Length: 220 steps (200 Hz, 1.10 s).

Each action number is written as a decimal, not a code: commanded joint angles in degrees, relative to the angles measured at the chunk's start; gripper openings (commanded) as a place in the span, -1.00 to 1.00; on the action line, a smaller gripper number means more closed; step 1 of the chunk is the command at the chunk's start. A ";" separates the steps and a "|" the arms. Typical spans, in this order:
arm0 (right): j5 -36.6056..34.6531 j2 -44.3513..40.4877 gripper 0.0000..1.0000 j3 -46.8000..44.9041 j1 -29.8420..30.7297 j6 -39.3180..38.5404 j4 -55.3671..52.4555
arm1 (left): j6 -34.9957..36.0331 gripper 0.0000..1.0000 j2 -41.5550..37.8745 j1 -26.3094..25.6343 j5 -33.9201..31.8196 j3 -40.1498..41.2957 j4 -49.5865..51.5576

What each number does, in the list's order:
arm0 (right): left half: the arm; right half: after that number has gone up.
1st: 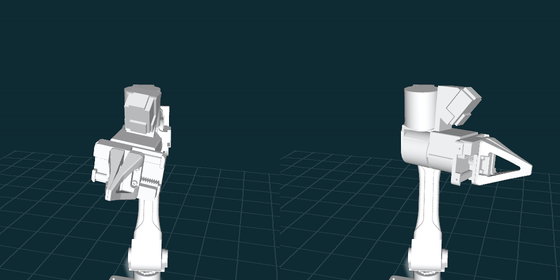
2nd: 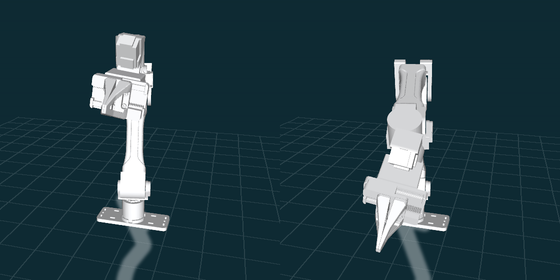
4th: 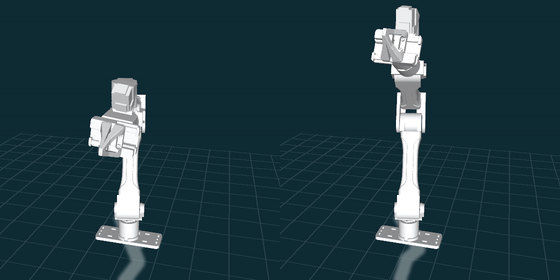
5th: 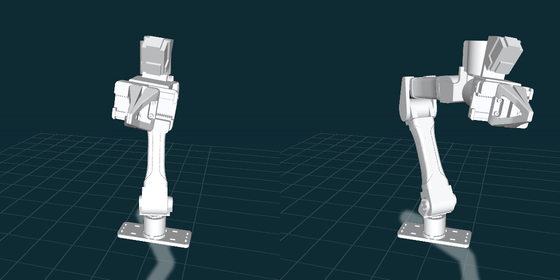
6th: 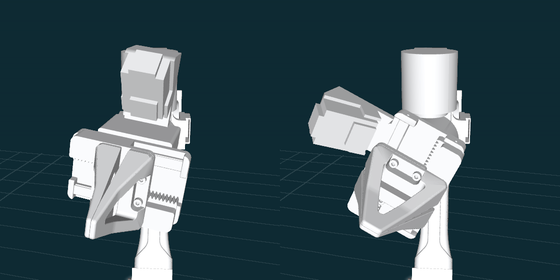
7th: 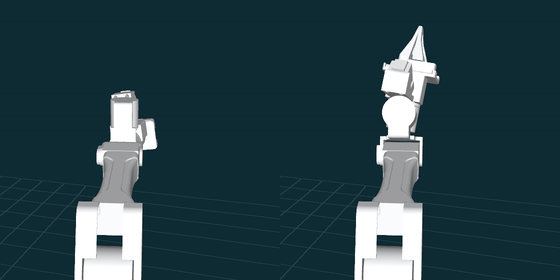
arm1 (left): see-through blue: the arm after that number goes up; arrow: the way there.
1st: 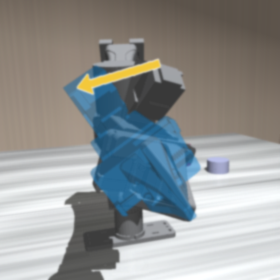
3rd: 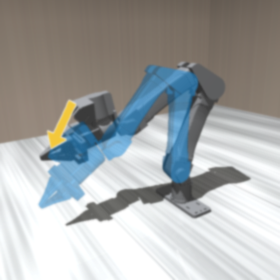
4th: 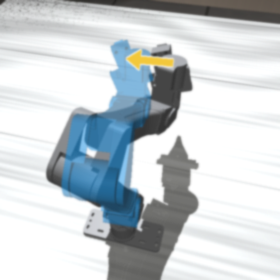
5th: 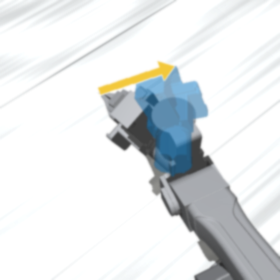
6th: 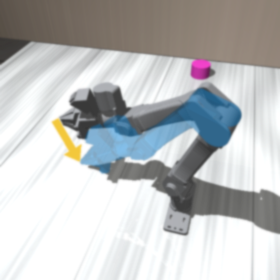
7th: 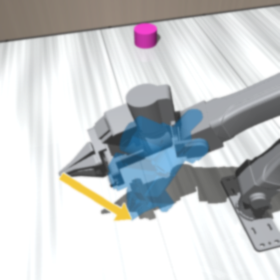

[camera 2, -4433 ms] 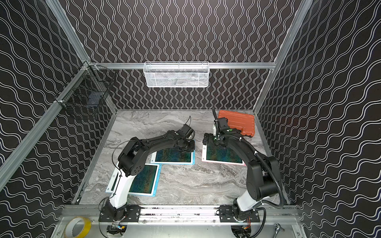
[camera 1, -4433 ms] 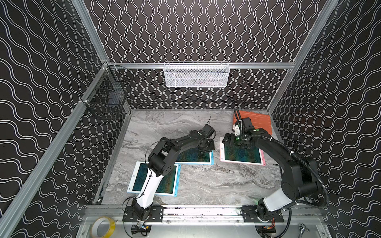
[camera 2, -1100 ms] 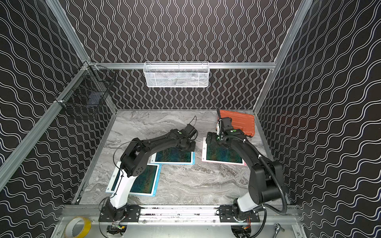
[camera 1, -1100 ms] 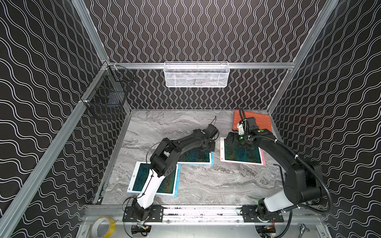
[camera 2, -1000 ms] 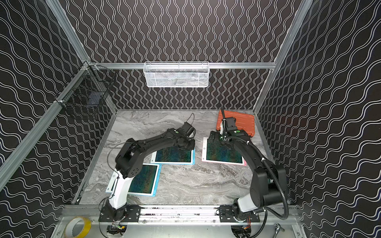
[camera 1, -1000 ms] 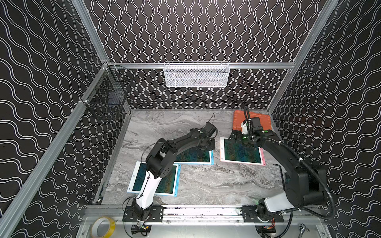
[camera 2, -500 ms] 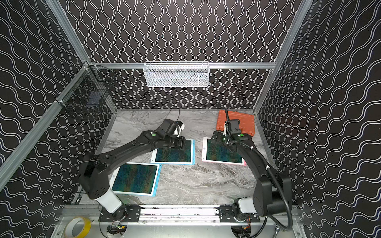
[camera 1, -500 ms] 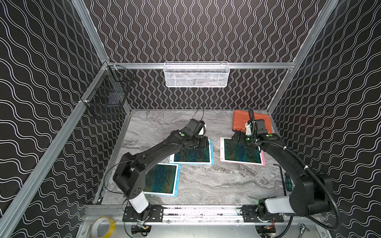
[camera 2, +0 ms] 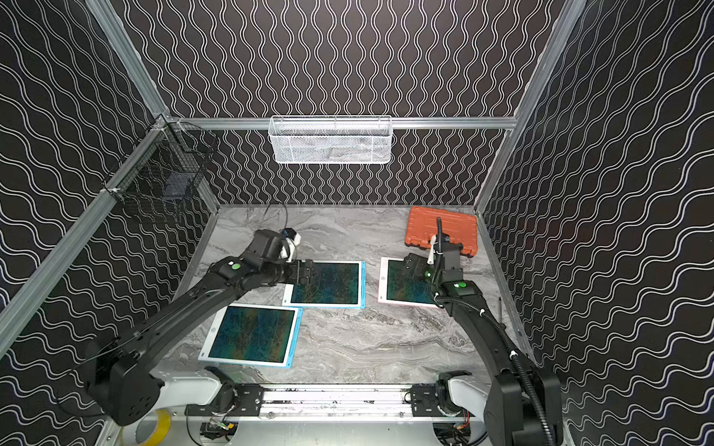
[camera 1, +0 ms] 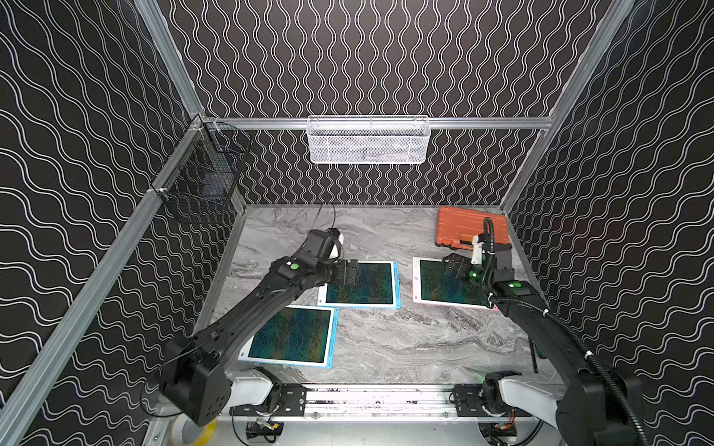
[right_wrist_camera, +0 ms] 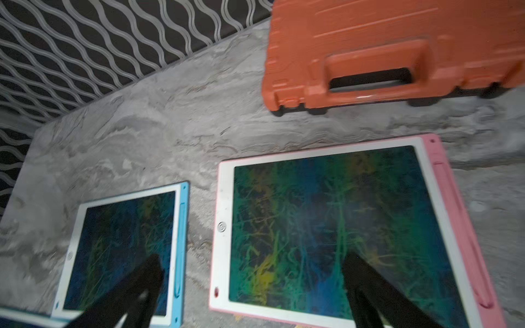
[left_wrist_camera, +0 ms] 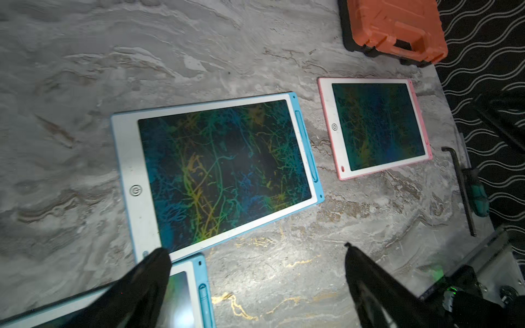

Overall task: Place the stylus back onto the writing tablet
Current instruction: Reset both arms

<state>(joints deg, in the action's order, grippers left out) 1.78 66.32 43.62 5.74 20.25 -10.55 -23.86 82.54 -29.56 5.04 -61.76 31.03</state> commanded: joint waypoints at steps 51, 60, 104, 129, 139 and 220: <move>-2.24 -1.86 1.00 -1.72 -4.17 2.43 1.31 | 2.51 0.97 -9.98 4.80 -2.05 7.05 1.30; -3.72 -2.17 1.00 -1.95 -4.24 2.51 0.31 | 2.58 0.97 -10.88 5.05 -2.16 7.38 1.80; -7.43 -5.58 1.00 -3.63 -5.04 3.24 -0.11 | 3.35 0.97 -13.63 5.66 -1.88 7.33 4.10; -7.31 -9.26 1.00 -6.94 -5.04 3.90 3.70 | 3.20 0.97 -15.49 5.74 -2.58 7.48 5.39; -6.77 -10.81 1.00 -8.61 -5.03 3.21 5.78 | 3.04 0.97 -16.37 5.74 -2.68 7.70 5.58; -11.43 -19.28 1.00 -17.20 -5.12 -3.04 11.83 | 0.23 0.97 -20.95 6.00 -8.63 9.61 5.54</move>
<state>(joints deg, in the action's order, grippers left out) -8.69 48.10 27.55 0.64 20.73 -1.98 -22.17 62.57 -23.81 -0.14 -52.88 38.22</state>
